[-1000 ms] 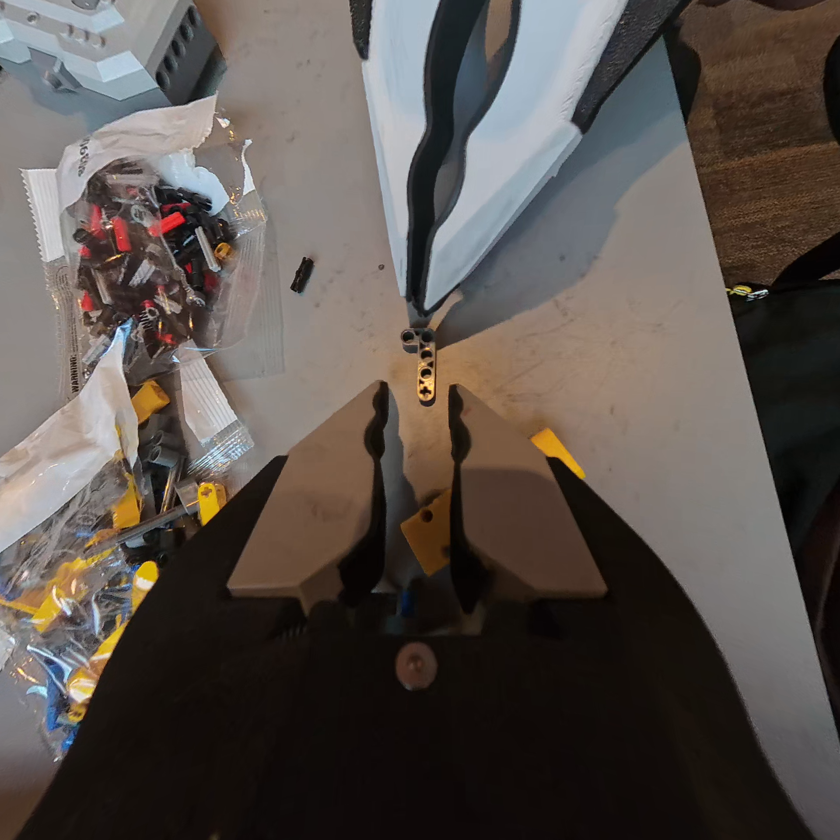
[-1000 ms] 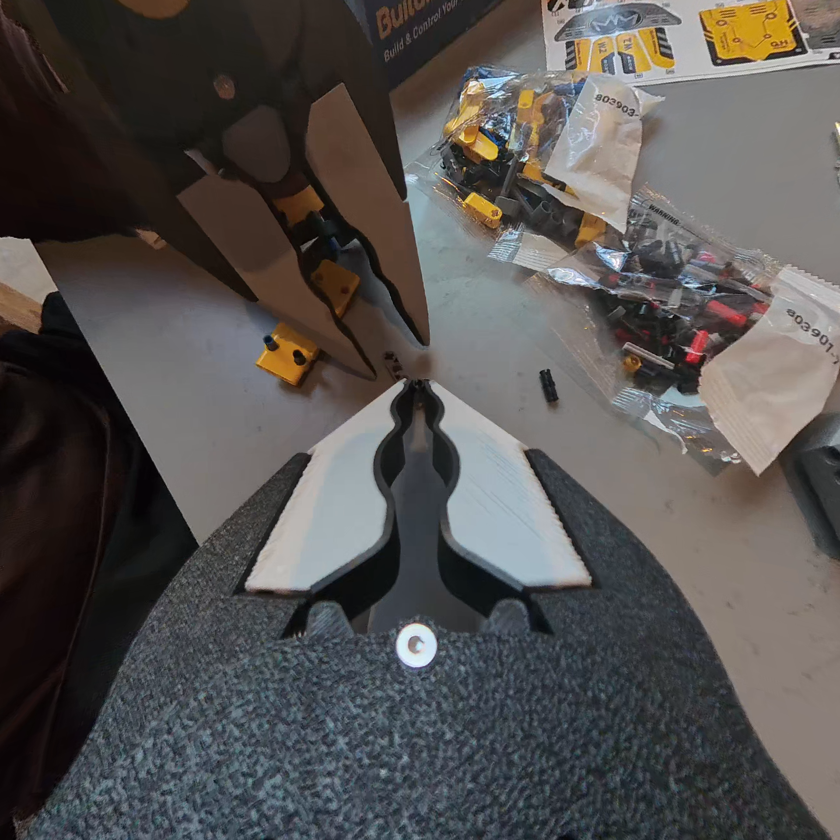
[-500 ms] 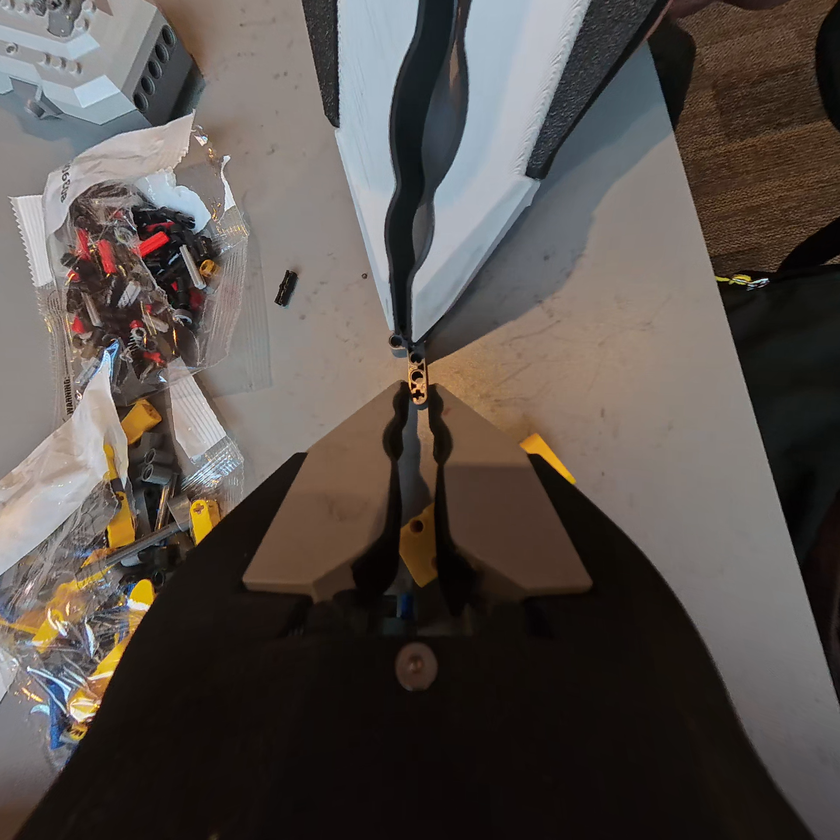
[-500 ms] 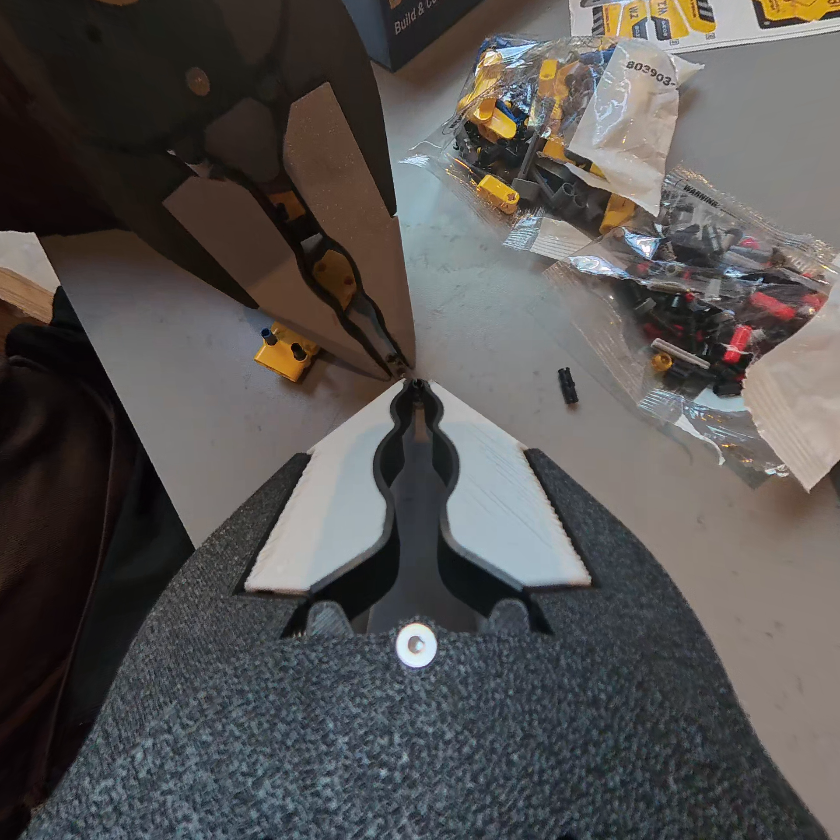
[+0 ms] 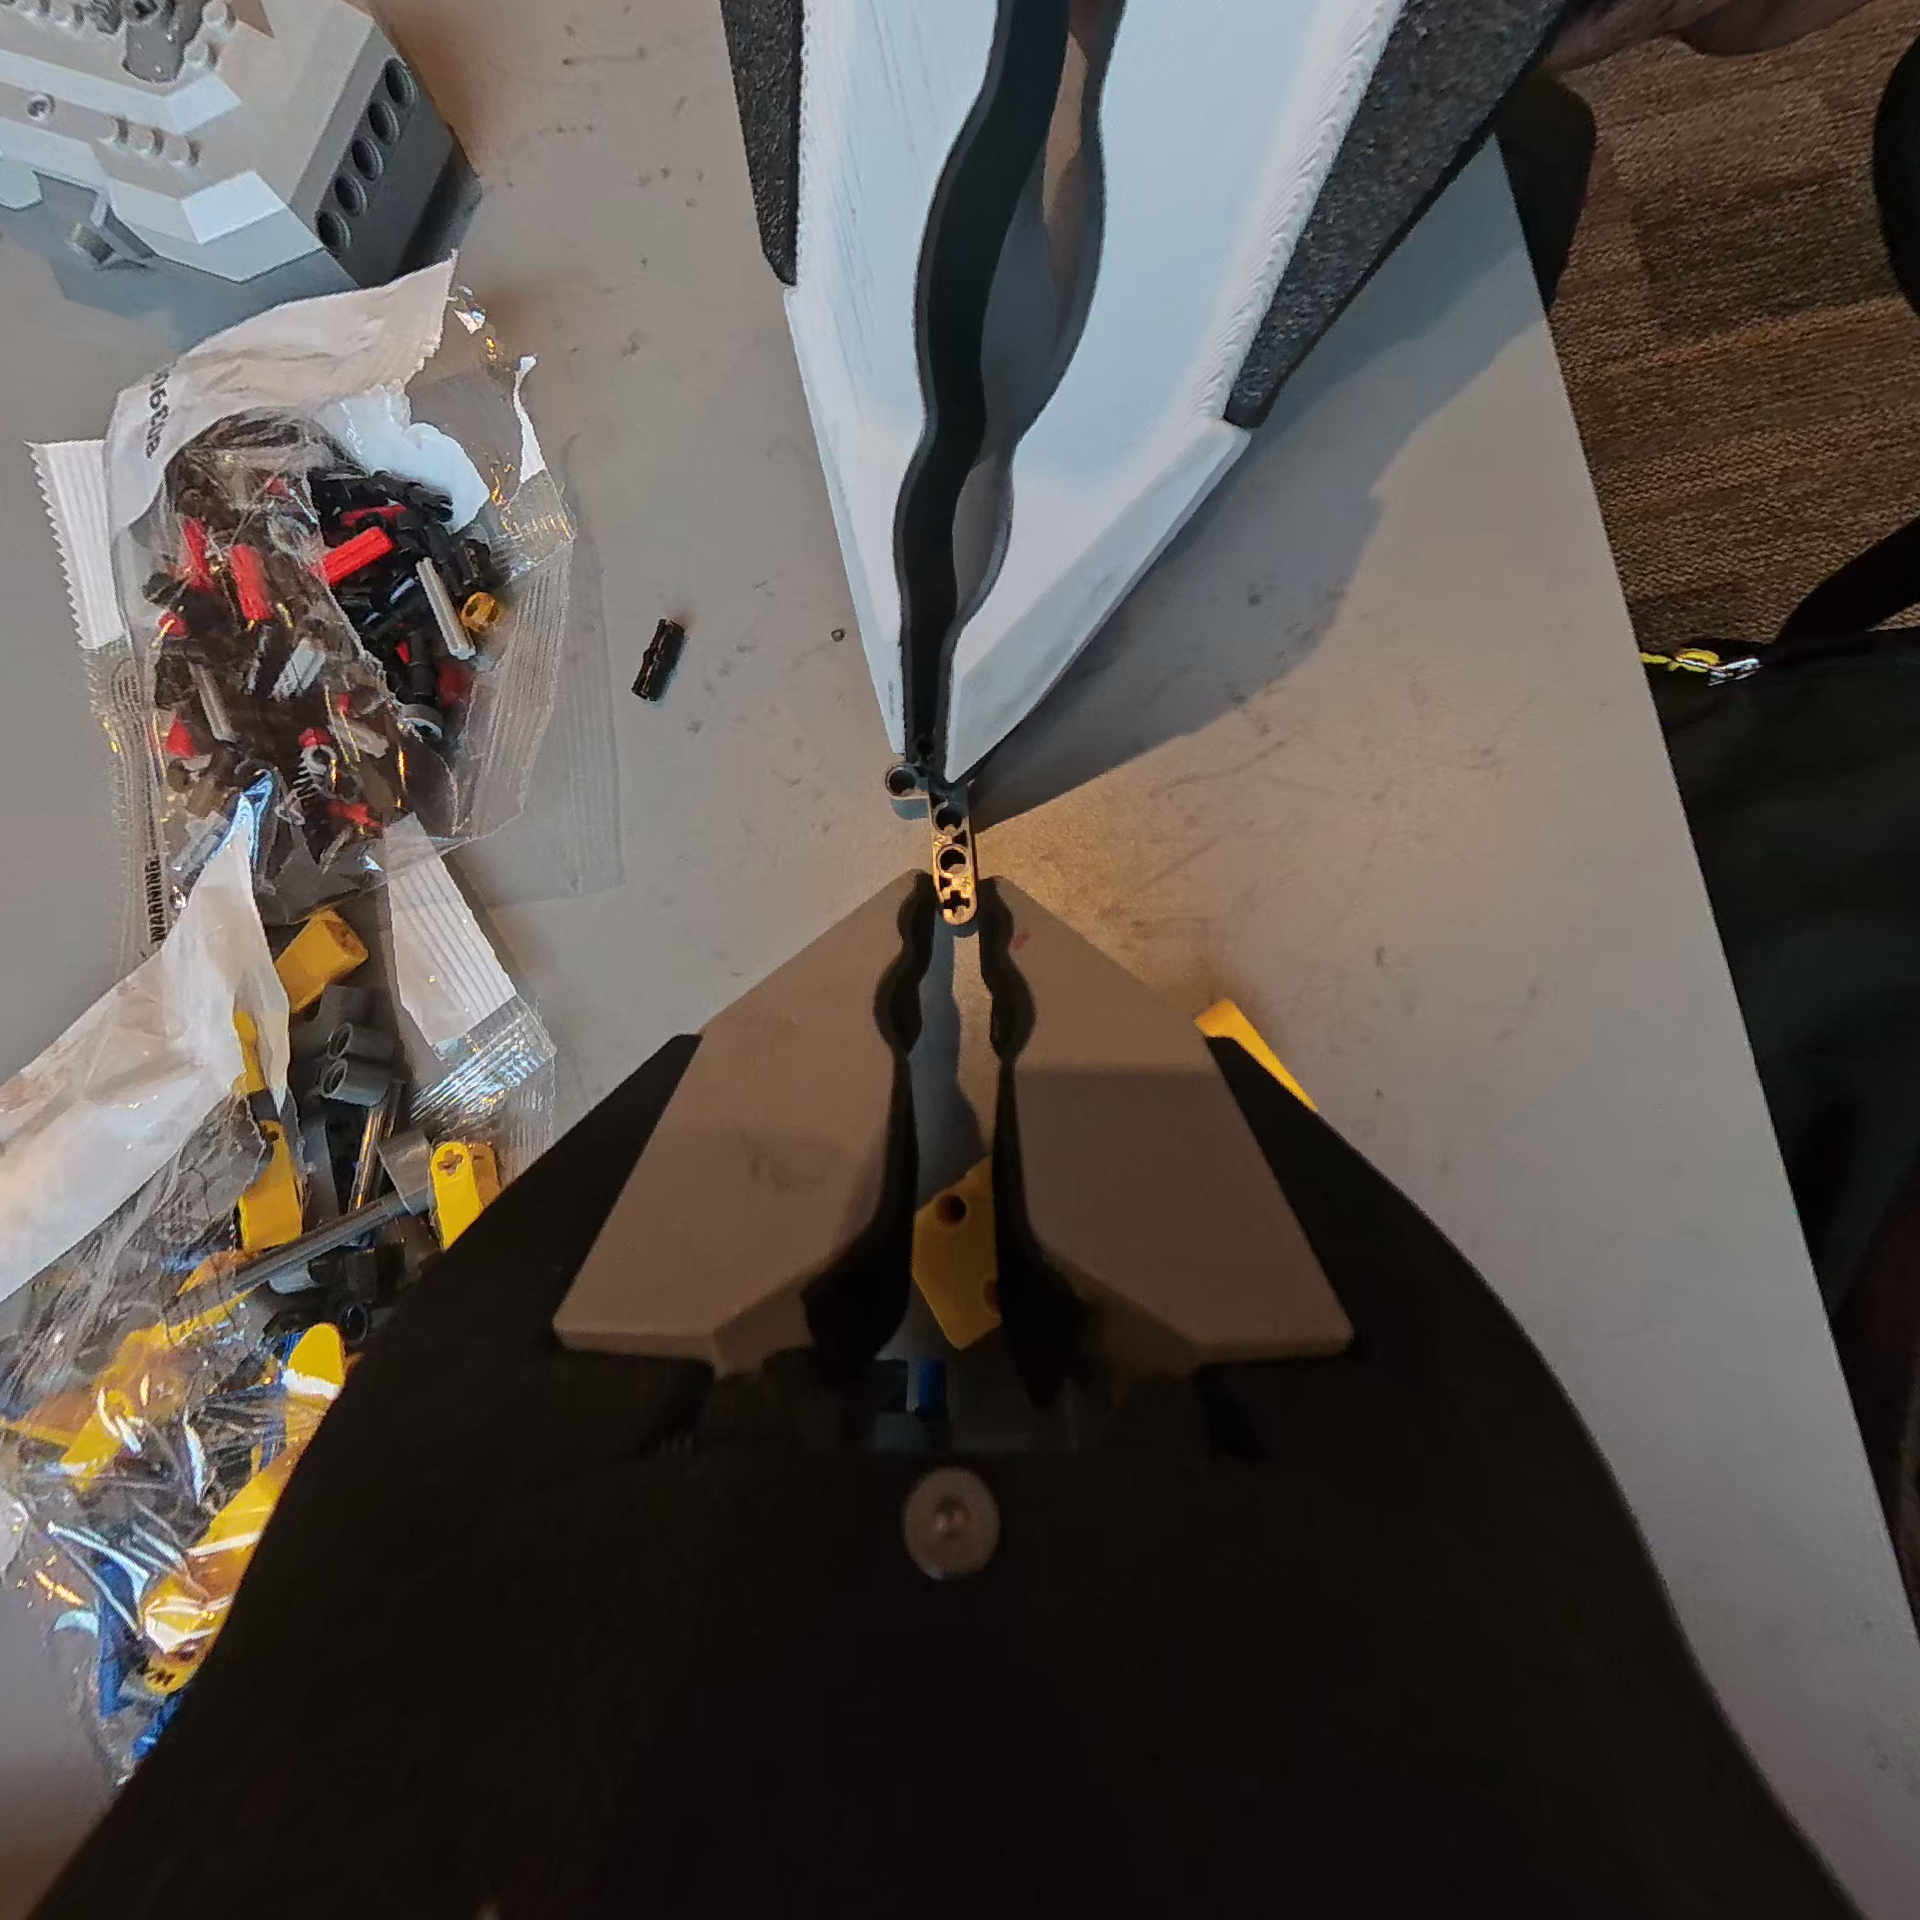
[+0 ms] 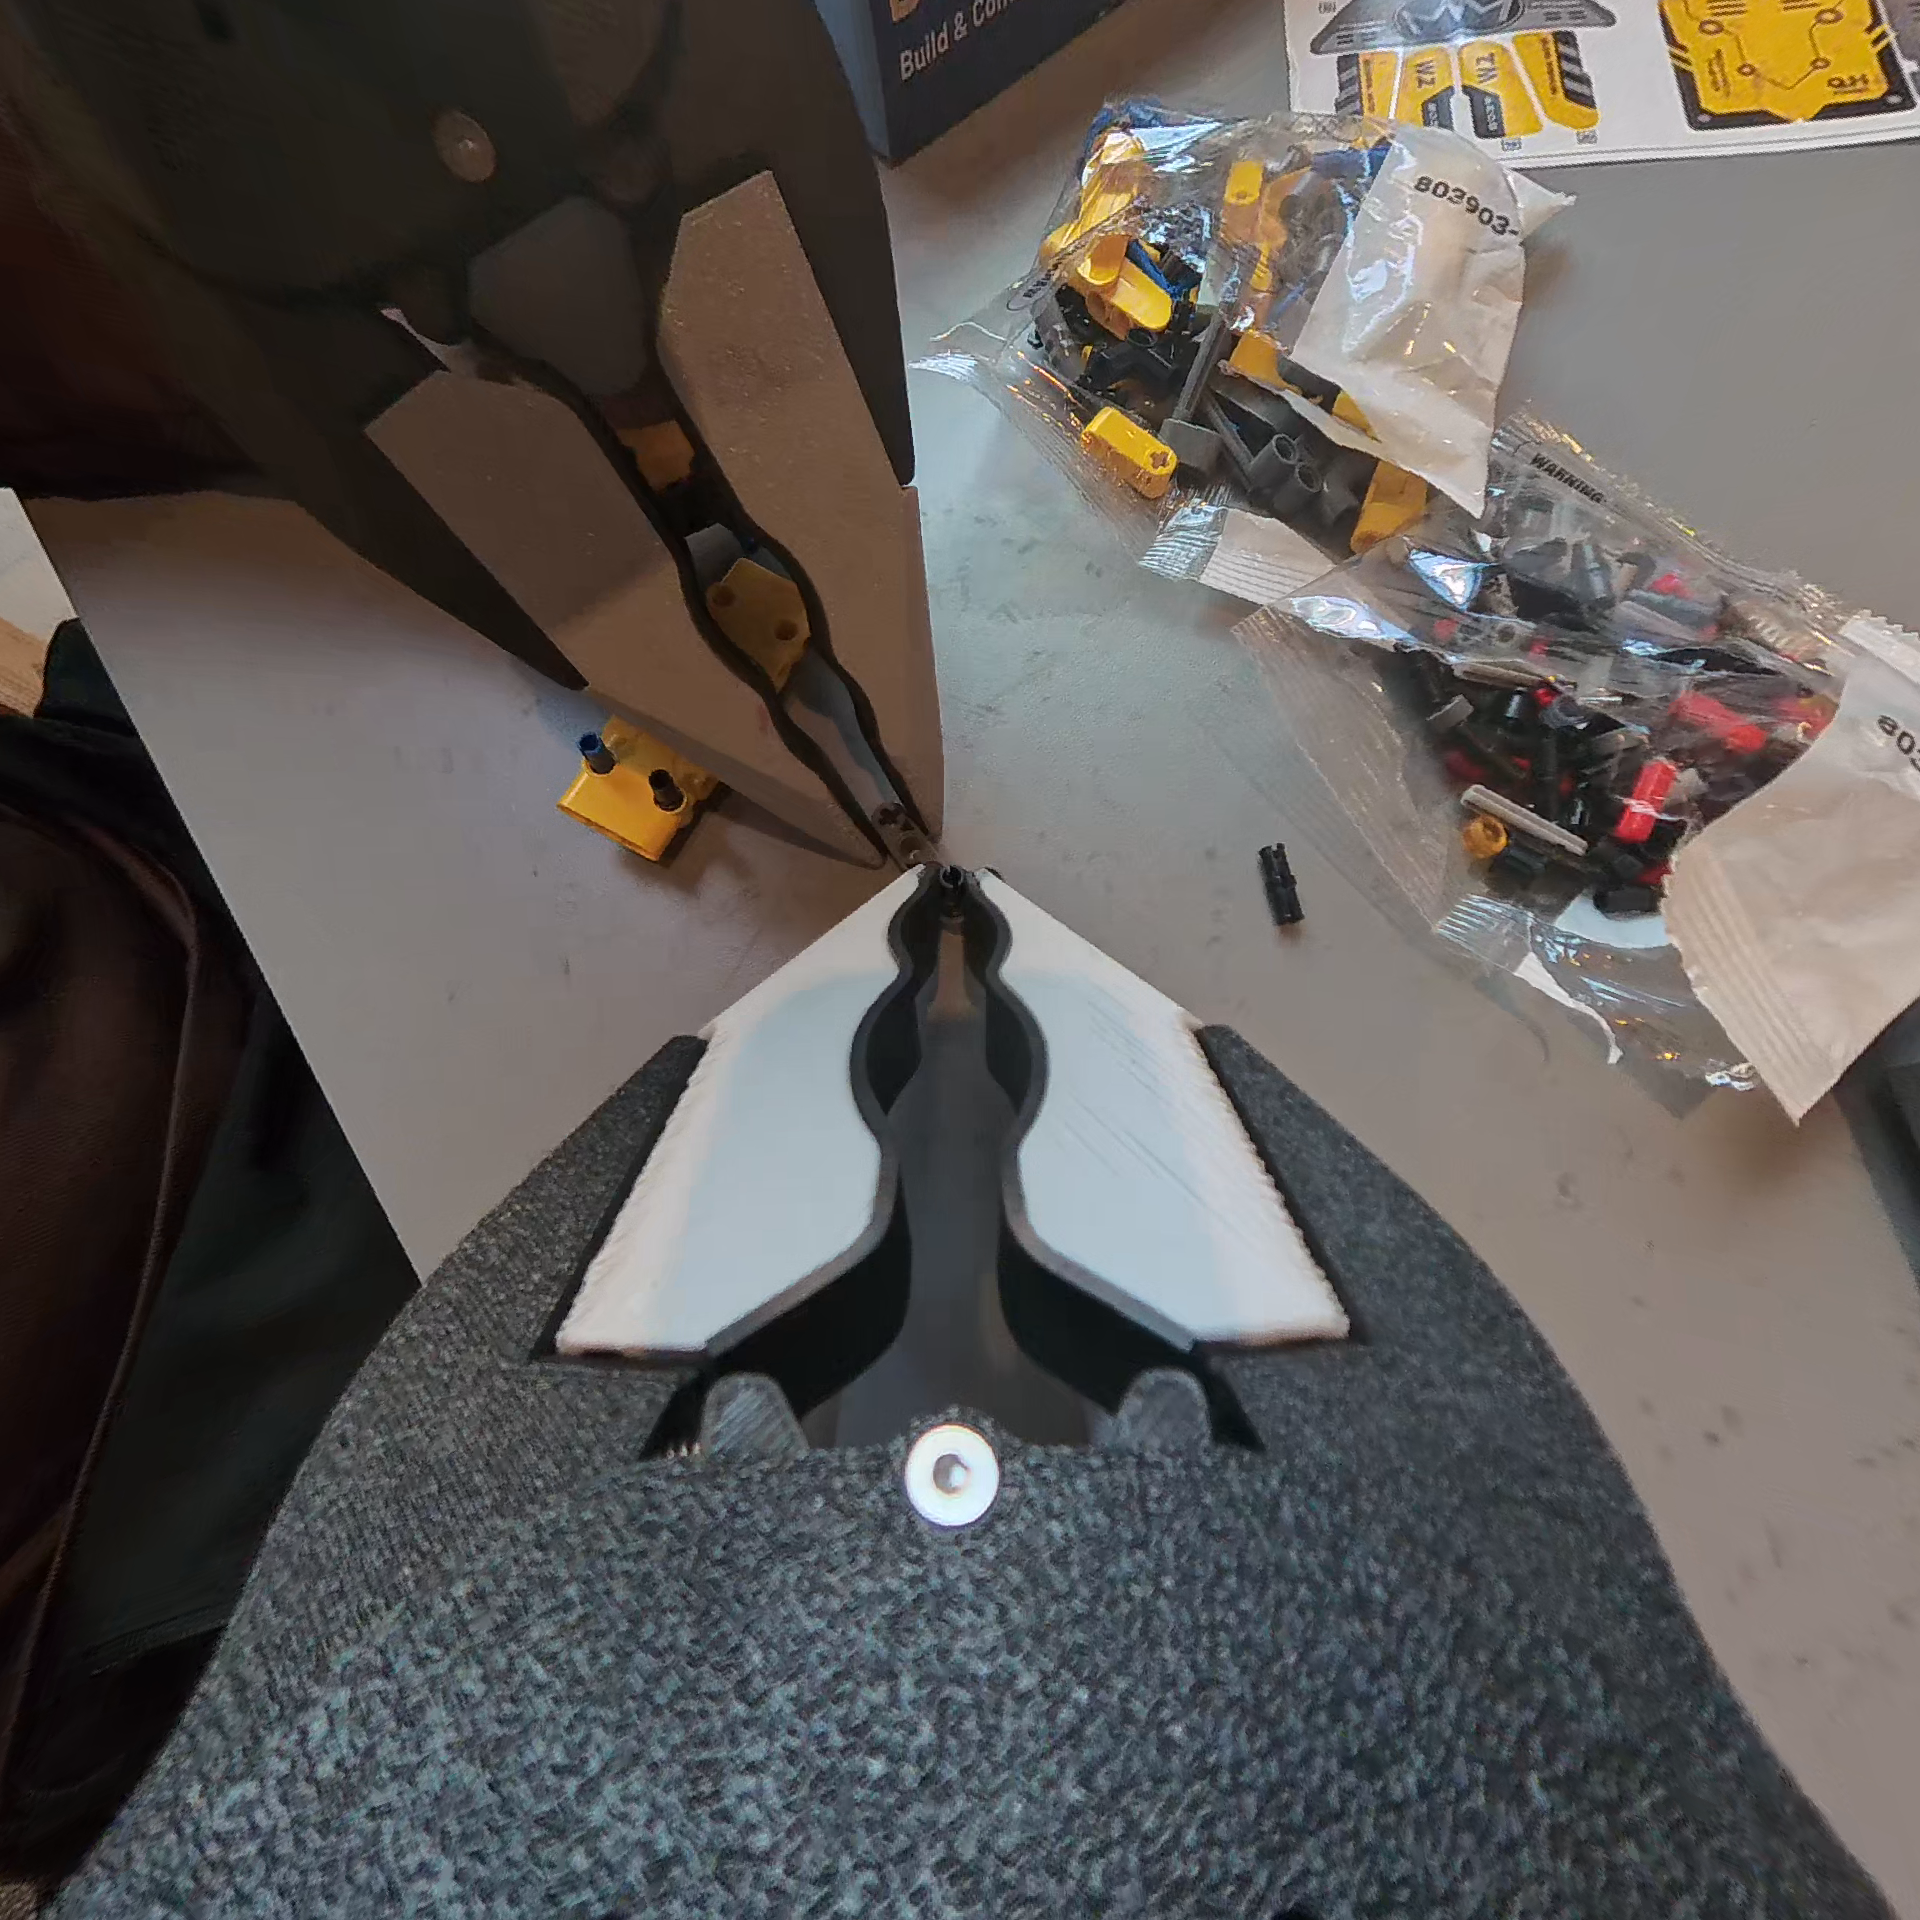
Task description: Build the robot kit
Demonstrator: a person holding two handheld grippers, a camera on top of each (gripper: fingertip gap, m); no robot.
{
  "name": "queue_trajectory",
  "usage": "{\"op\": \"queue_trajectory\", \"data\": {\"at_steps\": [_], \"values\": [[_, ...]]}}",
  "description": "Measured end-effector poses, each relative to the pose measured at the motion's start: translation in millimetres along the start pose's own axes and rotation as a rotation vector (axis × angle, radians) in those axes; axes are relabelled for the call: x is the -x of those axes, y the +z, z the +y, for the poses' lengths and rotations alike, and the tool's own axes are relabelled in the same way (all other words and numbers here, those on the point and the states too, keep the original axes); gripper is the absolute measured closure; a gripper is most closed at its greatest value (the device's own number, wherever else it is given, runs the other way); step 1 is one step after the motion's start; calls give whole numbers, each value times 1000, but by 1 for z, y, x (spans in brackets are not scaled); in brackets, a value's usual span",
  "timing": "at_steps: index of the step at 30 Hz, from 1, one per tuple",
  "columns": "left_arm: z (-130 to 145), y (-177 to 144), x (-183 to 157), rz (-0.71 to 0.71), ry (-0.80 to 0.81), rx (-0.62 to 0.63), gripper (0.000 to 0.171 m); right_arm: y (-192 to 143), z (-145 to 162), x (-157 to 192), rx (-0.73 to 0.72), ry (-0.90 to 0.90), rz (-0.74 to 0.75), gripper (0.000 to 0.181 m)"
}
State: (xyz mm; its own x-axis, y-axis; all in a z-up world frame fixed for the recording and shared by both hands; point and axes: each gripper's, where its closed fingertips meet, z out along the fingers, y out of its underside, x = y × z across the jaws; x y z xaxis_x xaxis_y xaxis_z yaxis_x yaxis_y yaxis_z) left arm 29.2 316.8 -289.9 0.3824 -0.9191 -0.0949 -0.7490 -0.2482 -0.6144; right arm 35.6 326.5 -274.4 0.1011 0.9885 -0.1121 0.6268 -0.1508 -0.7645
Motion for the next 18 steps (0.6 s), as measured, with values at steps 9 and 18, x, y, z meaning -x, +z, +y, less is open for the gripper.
{"op": "queue_trajectory", "data": {"at_steps": [9, 18], "values": [[0, 0, 0, 1, -7, -5, 166, 0, 0, 0, -7, 0, 3, 177], [0, 0, 0, 3, -8, -11, 166, -1, 1, 2, -10, -16, -14, 177]]}}
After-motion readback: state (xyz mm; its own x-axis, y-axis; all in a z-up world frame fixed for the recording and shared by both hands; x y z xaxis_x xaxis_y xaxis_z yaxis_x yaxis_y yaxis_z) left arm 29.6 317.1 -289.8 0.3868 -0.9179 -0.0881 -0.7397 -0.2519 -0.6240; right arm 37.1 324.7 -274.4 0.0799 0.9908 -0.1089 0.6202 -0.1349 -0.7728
